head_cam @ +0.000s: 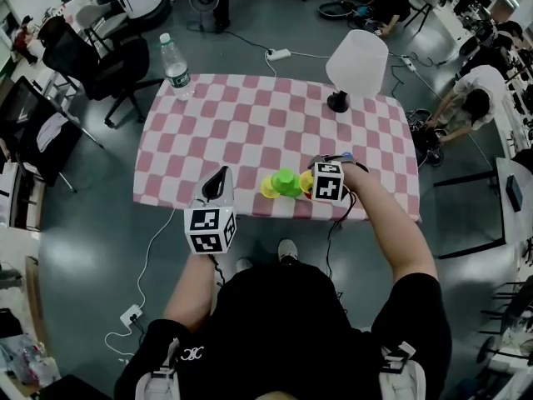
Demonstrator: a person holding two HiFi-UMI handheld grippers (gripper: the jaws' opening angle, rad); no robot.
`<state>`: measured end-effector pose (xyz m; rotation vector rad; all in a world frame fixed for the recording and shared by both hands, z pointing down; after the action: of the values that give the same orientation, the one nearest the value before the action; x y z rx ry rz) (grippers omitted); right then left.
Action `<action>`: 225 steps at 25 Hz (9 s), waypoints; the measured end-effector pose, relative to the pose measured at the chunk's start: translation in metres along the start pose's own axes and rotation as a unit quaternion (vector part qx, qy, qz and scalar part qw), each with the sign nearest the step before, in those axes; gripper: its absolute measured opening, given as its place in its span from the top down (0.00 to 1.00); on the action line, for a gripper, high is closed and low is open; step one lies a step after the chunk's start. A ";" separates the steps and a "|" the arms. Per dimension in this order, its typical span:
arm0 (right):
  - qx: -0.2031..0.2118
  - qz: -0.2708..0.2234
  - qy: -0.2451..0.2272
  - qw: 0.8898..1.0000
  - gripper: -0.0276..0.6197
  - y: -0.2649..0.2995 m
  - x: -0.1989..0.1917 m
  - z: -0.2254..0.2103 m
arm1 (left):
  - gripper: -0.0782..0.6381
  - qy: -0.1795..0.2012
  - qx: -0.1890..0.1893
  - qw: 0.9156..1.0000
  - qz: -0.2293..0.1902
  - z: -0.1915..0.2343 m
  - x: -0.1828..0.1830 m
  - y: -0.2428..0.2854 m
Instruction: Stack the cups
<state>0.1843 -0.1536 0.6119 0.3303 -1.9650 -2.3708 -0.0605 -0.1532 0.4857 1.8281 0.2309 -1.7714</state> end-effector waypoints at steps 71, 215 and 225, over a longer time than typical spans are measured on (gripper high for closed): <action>-0.475 -0.459 0.471 0.584 0.52 -0.185 -0.152 -0.029 | 0.87 0.080 -0.096 0.989 -0.085 -0.177 0.098 0.103; -0.357 -0.396 0.462 0.709 0.58 -0.104 0.033 0.038 | 0.87 0.044 -0.050 0.997 -0.033 -0.009 0.016 -0.014; -0.486 -0.451 0.472 0.581 0.83 -0.200 0.001 0.046 | 0.87 0.056 -0.089 0.993 -0.058 -0.040 0.039 -0.005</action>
<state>0.1944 -0.0708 0.4249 2.1688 0.1922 -2.2133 -0.0246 -0.1393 0.4447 1.8176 0.5330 -1.6666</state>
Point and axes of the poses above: the fingertips, and each gripper's own axes: y forward along the fingers, z to its left, x out of its top, the point moved 5 cm from there along -y, backward along the fingers, and after that the axes turned 2 degrees about y, right-handed, at the moved point
